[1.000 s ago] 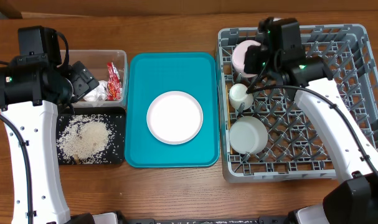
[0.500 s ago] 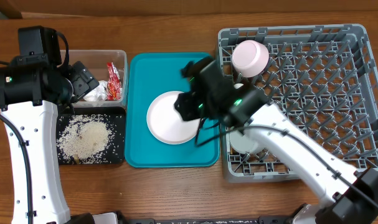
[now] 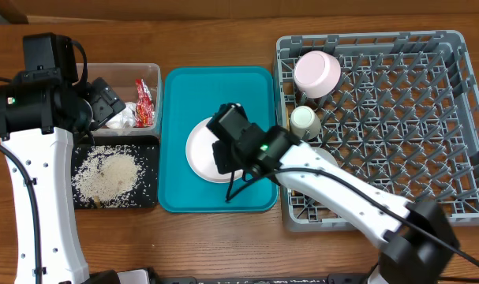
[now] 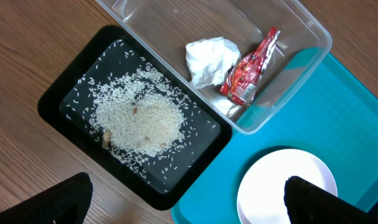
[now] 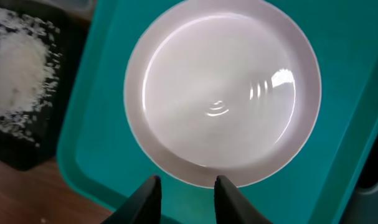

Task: Sort waste into correct bins and load items into the dishwasher
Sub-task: 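Lower the right gripper onto the pink plate rim and close it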

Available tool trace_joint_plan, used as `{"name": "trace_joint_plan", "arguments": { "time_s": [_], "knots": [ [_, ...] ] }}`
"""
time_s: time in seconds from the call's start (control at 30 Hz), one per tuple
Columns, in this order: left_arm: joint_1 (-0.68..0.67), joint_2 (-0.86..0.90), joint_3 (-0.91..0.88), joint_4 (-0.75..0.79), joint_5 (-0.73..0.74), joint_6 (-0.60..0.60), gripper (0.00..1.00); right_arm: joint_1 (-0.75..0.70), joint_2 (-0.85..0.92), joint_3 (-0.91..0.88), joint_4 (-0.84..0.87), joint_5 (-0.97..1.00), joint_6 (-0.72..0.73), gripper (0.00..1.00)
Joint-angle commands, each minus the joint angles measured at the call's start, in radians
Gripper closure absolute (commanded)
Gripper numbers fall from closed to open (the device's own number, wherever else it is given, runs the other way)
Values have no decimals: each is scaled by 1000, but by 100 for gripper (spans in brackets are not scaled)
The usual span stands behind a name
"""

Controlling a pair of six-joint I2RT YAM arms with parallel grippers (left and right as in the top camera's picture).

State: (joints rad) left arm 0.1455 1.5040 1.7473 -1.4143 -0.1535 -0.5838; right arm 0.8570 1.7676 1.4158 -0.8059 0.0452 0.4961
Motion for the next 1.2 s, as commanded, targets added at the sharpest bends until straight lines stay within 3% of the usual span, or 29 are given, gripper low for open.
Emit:
{"name": "trace_joint_plan", "arguments": {
  "time_s": [0.0, 0.47, 0.6, 1.17],
  "knots": [
    [0, 2, 2, 1, -3, 12, 0, -2, 53, -9, 12, 24, 6, 69],
    [0, 2, 2, 1, -3, 12, 0, 3, 226, -9, 101, -86, 6, 70],
    [0, 2, 2, 1, -3, 12, 0, 19, 275, -9, 145, -127, 6, 96],
    [-2, 2, 2, 1, -3, 12, 0, 111, 316, -9, 235, -182, 5, 96]
  ]
}}
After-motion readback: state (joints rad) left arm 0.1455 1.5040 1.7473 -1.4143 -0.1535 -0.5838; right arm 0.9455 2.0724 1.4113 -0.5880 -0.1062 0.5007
